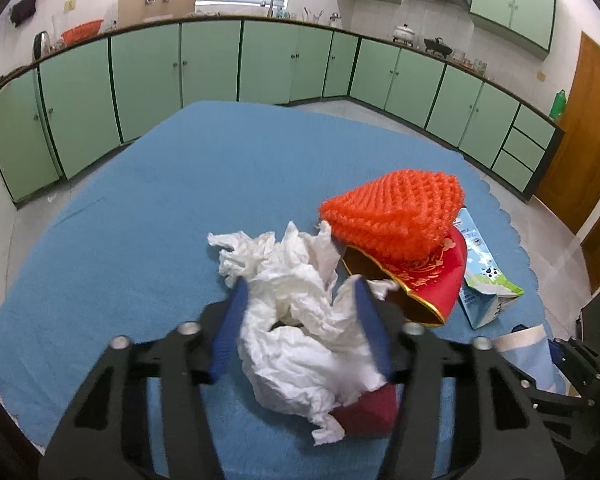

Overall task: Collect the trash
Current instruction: 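Grasp the white tissue with the left tool while the right tool grasps the paper cup, then carry the tissue and paper cup toward the black bin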

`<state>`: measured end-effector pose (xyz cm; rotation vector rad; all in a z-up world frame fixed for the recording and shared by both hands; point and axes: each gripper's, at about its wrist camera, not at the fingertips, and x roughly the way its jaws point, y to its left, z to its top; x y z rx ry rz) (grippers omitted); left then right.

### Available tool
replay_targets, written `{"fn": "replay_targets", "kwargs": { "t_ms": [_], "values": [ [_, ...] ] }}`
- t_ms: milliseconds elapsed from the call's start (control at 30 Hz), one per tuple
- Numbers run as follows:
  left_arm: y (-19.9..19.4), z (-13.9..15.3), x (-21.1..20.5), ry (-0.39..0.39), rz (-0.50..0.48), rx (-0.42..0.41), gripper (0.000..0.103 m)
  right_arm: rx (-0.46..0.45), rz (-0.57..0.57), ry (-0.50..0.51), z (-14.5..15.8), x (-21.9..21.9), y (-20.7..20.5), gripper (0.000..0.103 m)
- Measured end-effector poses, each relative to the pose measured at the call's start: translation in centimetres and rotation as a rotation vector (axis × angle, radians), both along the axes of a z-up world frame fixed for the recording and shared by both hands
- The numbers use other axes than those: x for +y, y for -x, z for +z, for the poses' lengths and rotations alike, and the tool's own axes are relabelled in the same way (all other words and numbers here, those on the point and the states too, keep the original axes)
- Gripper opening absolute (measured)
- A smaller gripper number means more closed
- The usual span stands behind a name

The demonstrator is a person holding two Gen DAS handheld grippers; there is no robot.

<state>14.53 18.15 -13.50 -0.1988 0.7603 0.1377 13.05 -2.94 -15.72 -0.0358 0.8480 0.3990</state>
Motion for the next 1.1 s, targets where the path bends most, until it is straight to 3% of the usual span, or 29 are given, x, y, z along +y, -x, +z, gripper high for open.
{"fn": "replay_targets", "kwargs": {
  "t_ms": [67,167,267,733,1100],
  "values": [
    [0.0,-0.1,0.3,0.015,0.004,0.000,0.025,-0.001,0.000,-0.007,0.1,0.0,0.0,0.058],
    [0.2,0.0,1.0,0.045,0.010,-0.012,0.012,-0.005,0.002,-0.014,0.2,-0.2,0.0,0.058],
    [0.8,0.6,1.4,0.044,0.017,-0.039,0.005,-0.024,0.005,-0.010,0.6,-0.4,0.1,0.058],
    [4.6,6.3,0.8,0.059,0.018,-0.196,0.003,-0.102,0.001,-0.036,3.8,-2.2,0.8,0.058],
    [5.2,9.1,-2.0,0.082,-0.054,-0.258,0.003,-0.128,-0.021,-0.069,5.6,-4.1,1.3,0.058]
  ]
}}
